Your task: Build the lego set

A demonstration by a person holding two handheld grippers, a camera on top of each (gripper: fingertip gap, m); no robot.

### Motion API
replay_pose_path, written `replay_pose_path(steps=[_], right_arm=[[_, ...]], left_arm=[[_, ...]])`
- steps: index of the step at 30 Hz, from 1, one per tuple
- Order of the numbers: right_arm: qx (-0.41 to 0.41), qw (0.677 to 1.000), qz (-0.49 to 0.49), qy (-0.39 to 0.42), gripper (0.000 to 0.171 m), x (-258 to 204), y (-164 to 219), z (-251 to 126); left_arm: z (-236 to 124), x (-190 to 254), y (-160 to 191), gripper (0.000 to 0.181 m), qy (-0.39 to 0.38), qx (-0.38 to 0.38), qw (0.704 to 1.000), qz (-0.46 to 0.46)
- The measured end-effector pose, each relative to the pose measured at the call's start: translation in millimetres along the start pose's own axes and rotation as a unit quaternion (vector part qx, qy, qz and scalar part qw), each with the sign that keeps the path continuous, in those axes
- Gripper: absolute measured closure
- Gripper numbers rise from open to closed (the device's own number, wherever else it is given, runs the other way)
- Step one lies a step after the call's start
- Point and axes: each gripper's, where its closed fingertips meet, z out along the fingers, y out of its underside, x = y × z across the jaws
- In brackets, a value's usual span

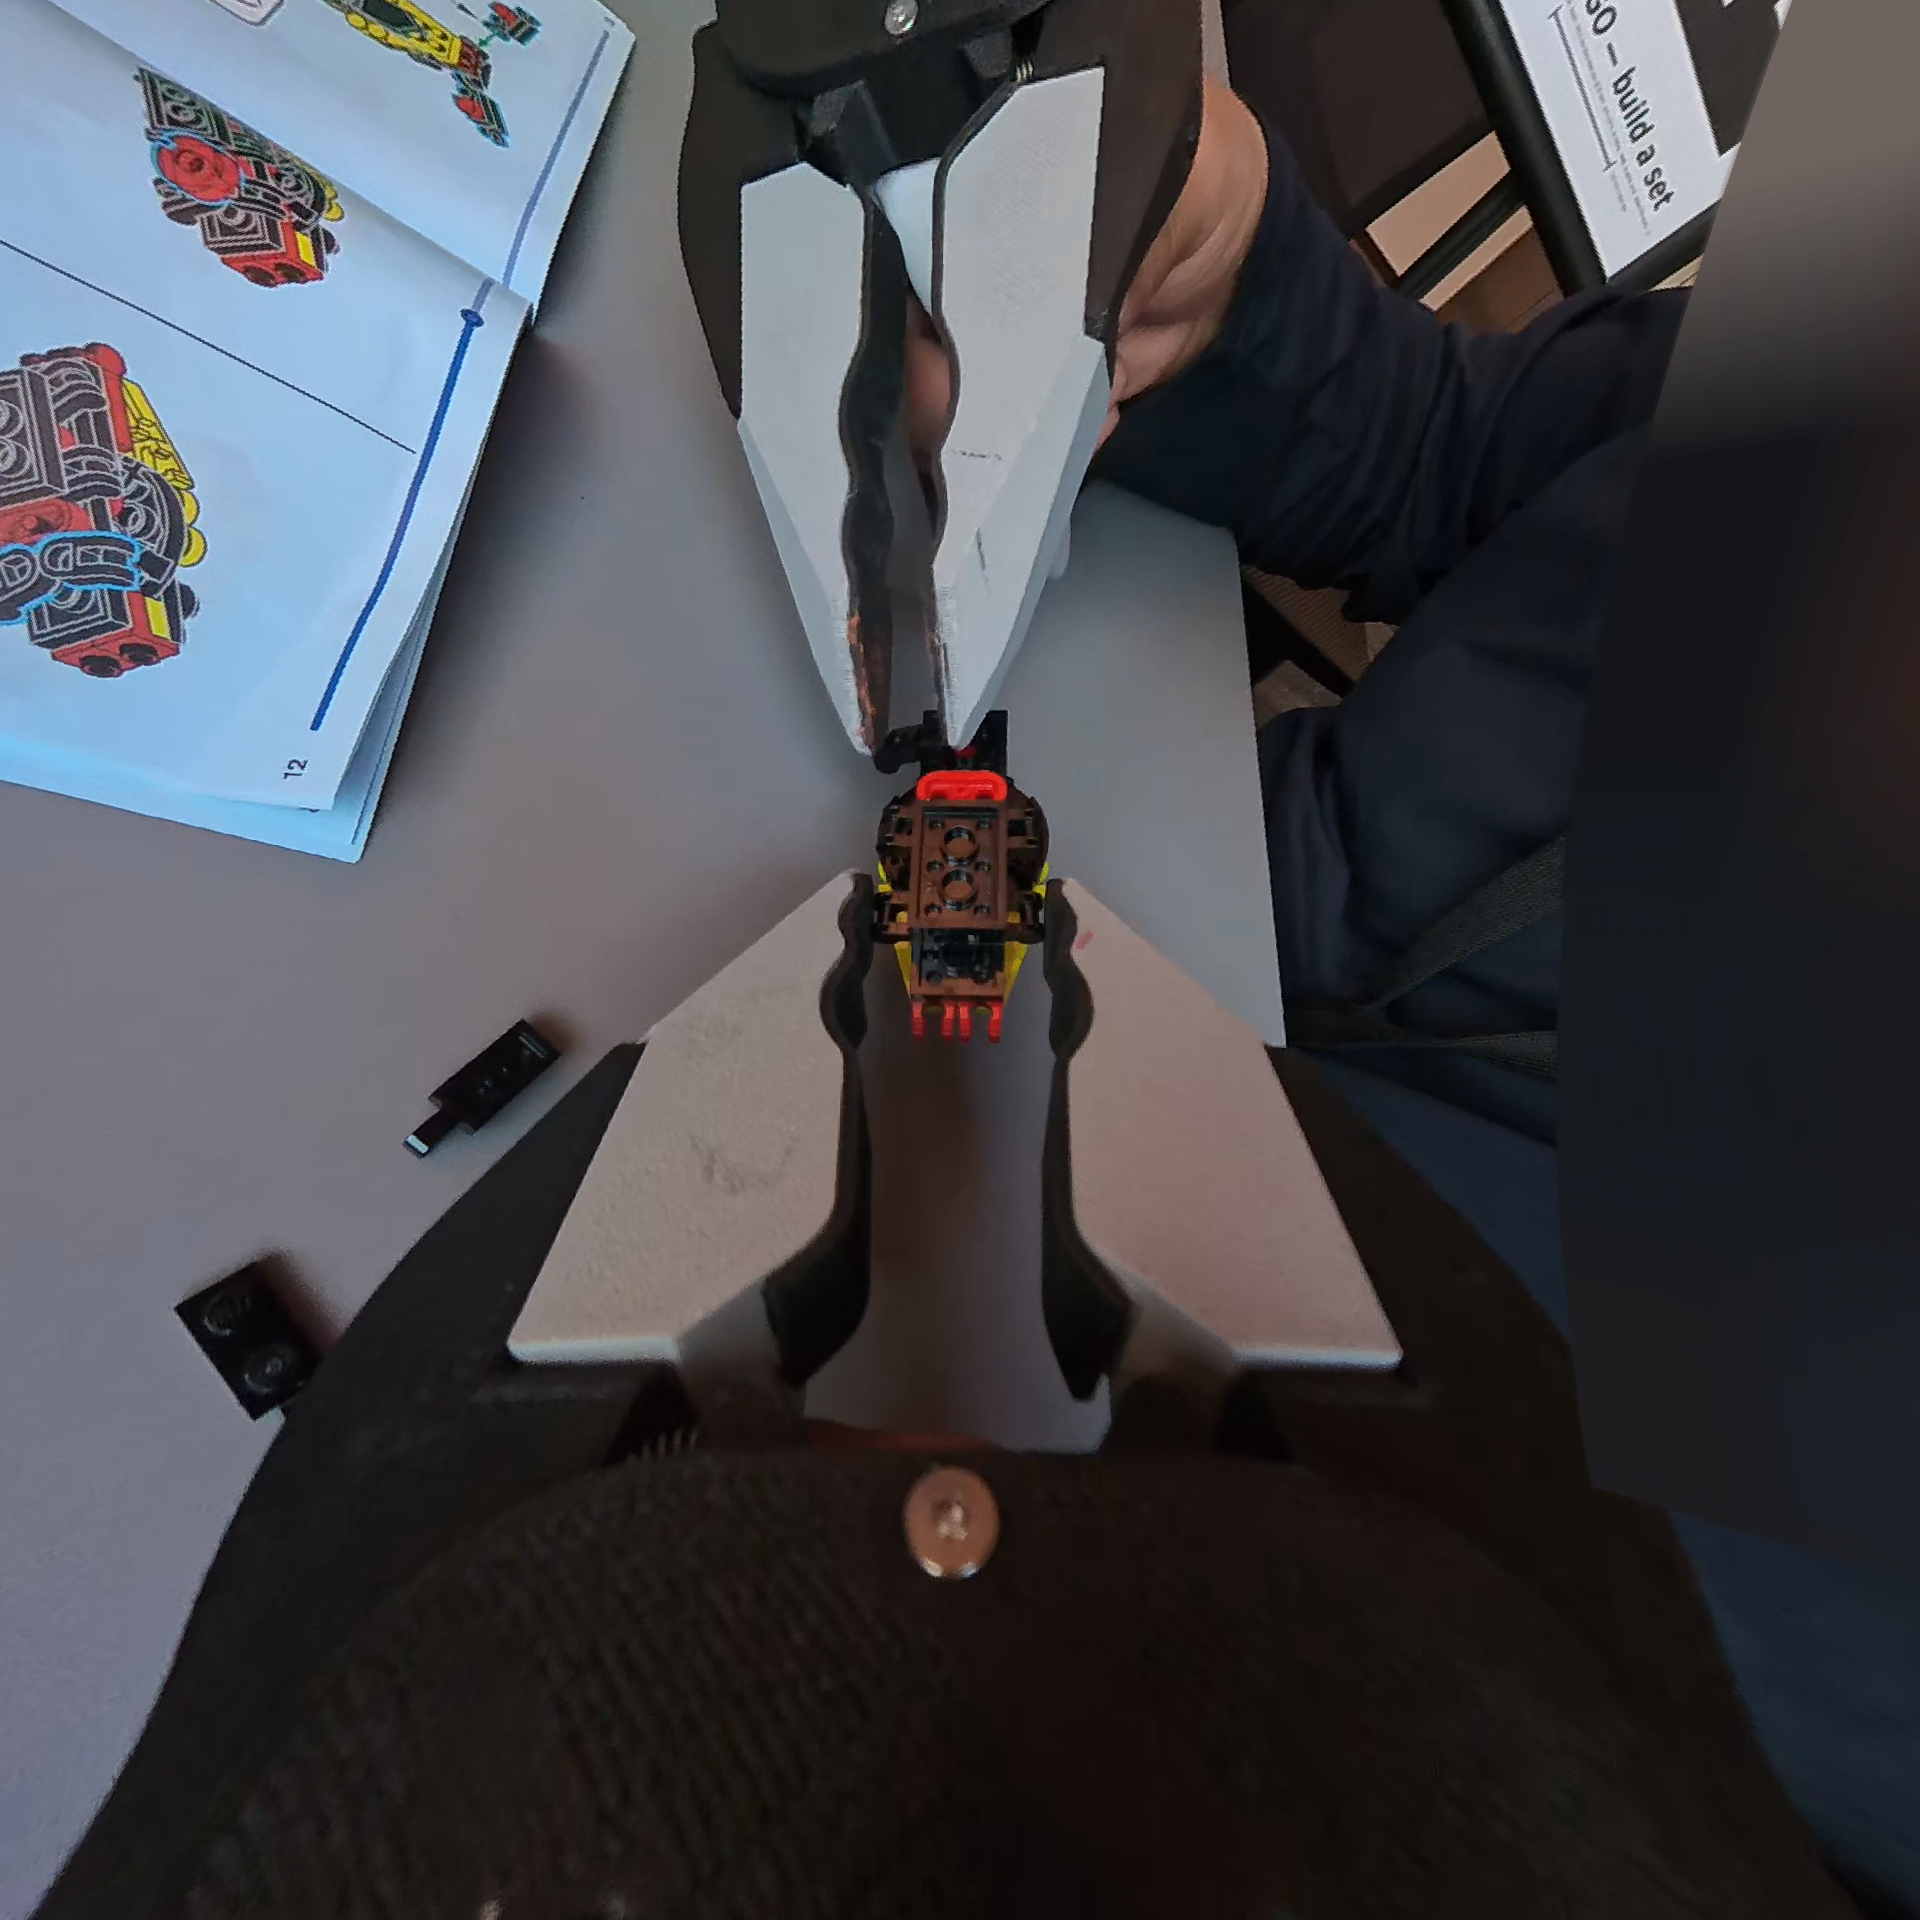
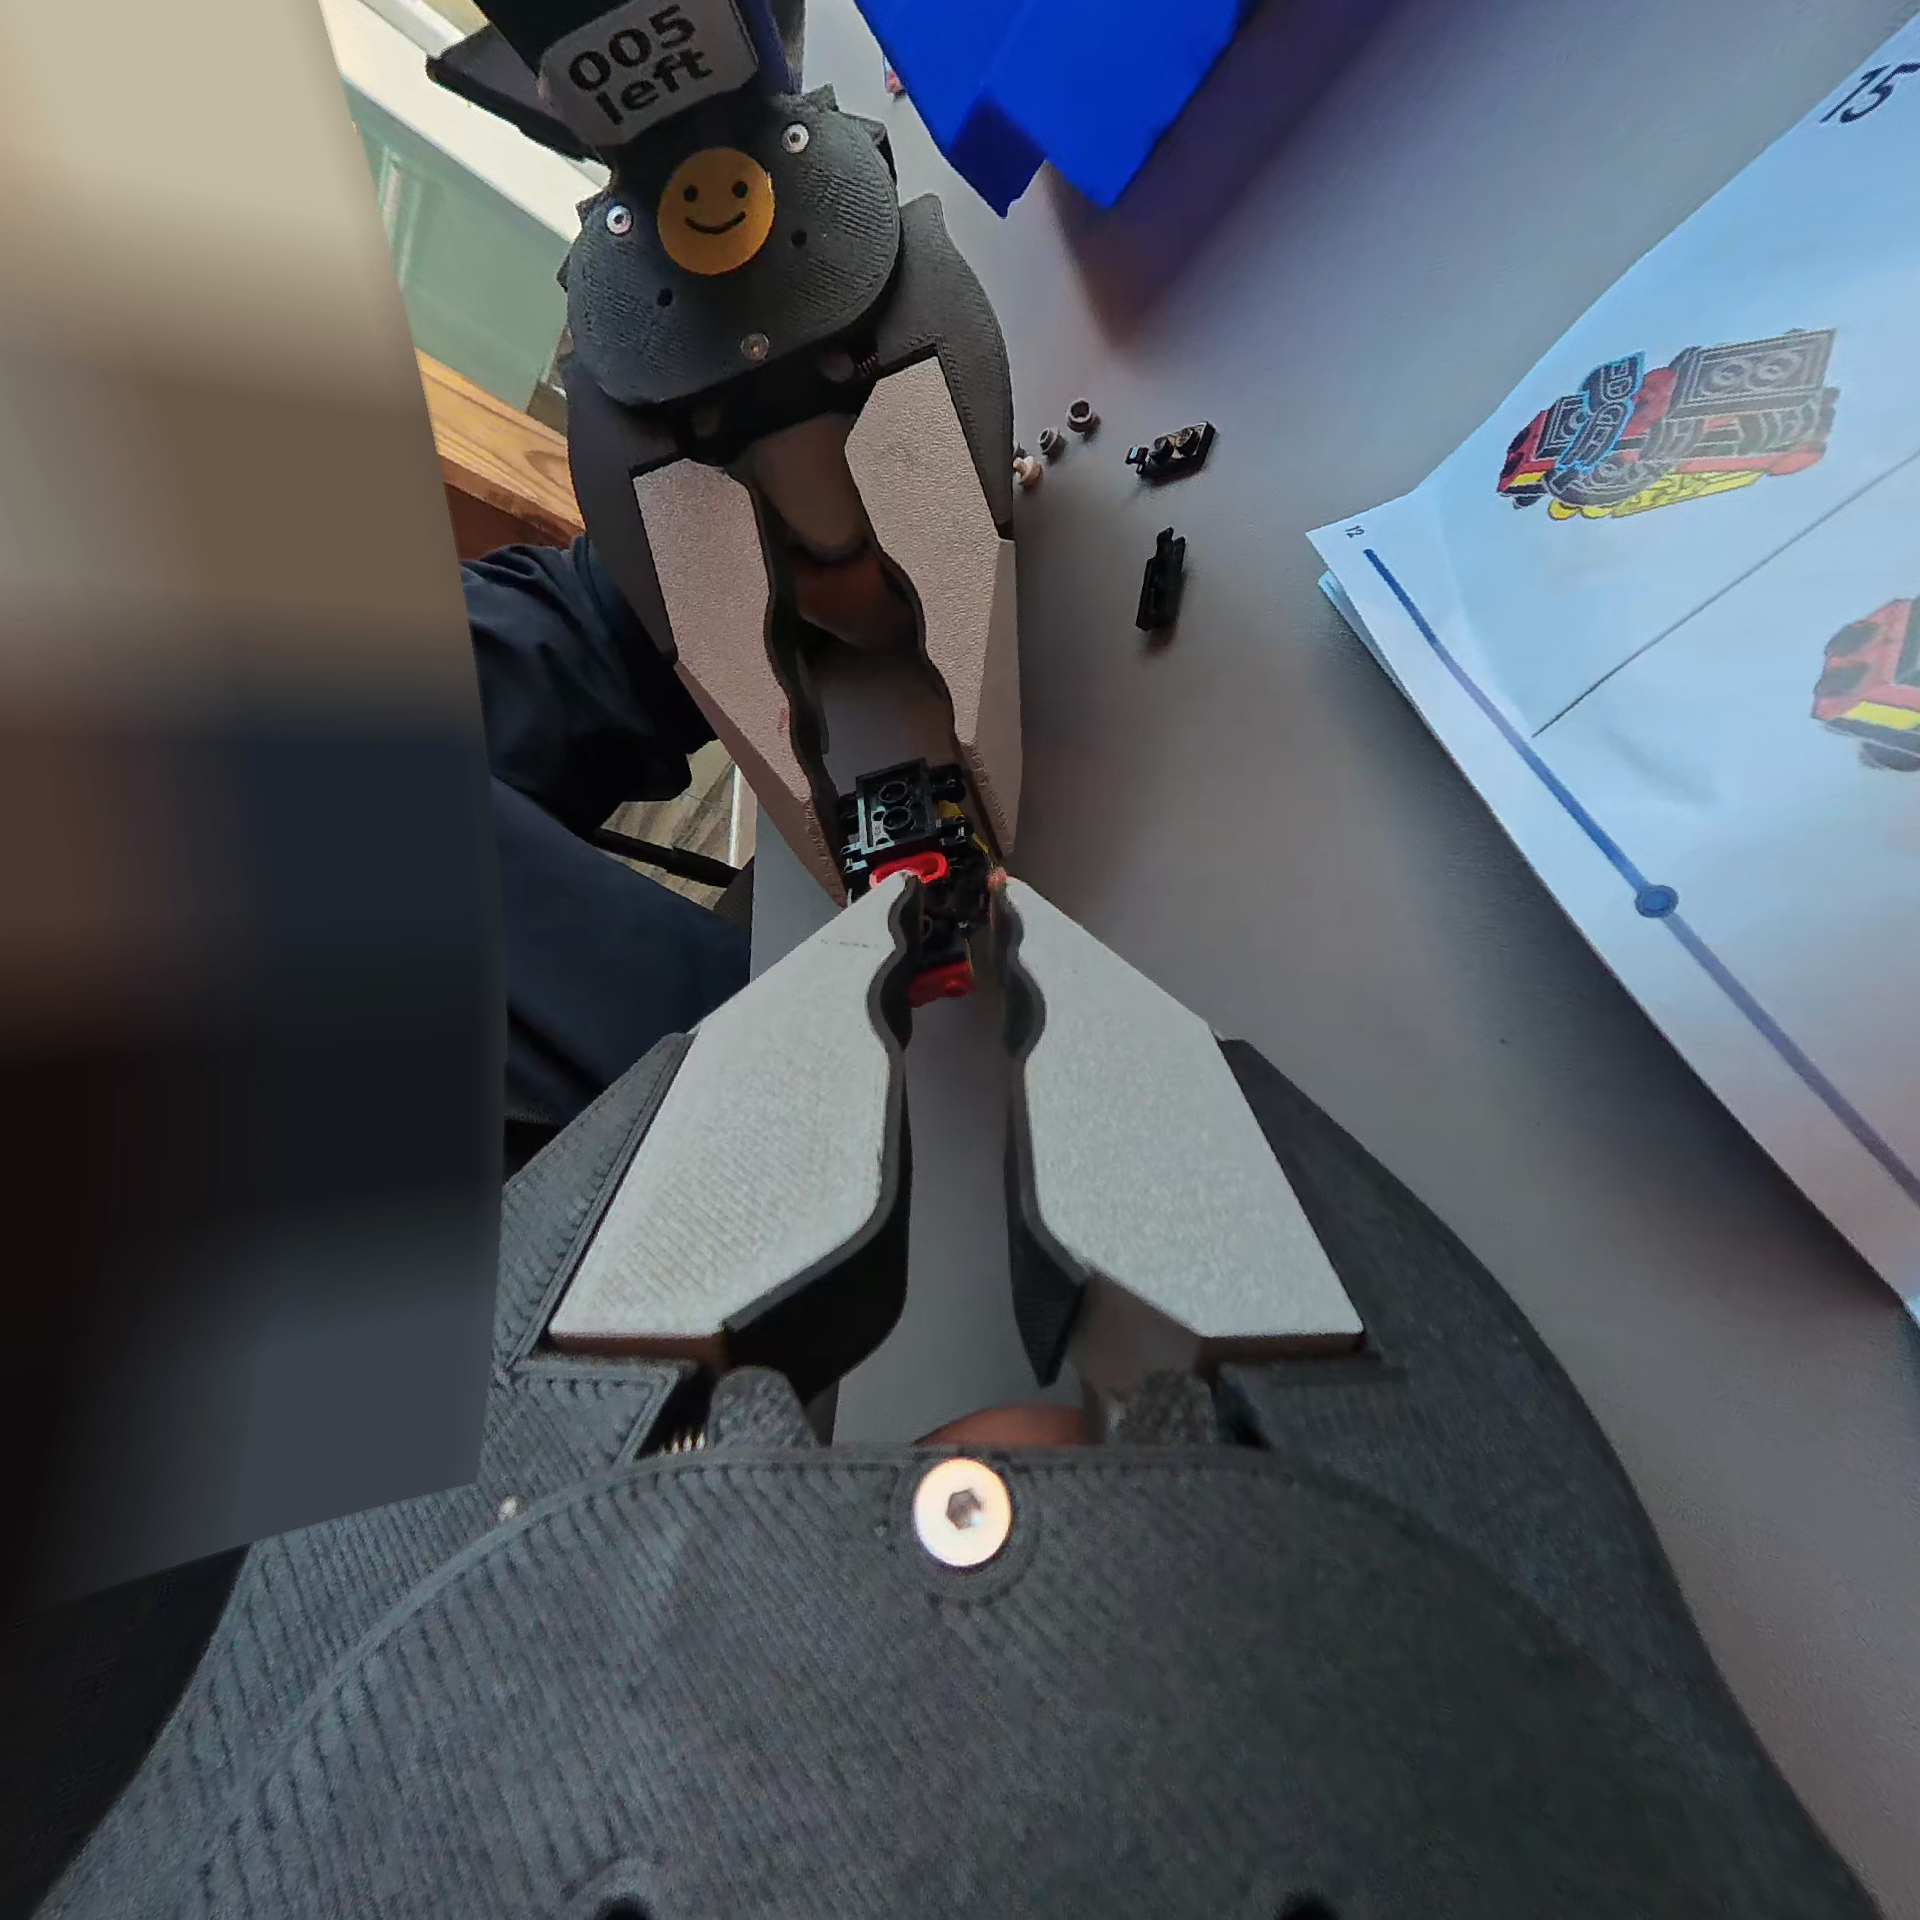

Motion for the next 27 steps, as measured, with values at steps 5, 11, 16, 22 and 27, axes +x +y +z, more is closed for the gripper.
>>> replay_pose_path(steps=[5, 11, 16, 22, 27], right_arm=[[-0.006, 1.0, -0.006, 0.004, 0.162, 1.1, 1.8, 1.4], [-0.018, 0.999, -0.033, 0.023, 0.162, 2.9, 4.8, 2.4], [-0.038, 0.995, -0.079, 0.048, 0.168, 4.7, 10.6, 5.8], [-0.055, 0.991, -0.102, 0.063, 0.167, 7.4, 16.1, 10.0], [-0.051, 0.994, -0.083, 0.058, 0.167, 9.5, 15.3, 8.8]], left_arm=[[1.1, -0.7, 1.1, 0.151, -0.005, -0.004, 1.0, 0.002], [2.4, -1.7, 3.0, 0.152, -0.014, -0.011, 1.0, 0.009], [5.2, -4.1, 8.8, 0.152, -0.035, -0.031, 0.998, 0.031], [6.8, -5.8, 14.3, 0.151, -0.051, -0.05, 0.996, 0.053], [5.5, -7.1, 13.1, 0.152, -0.046, -0.046, 0.997, 0.038]])
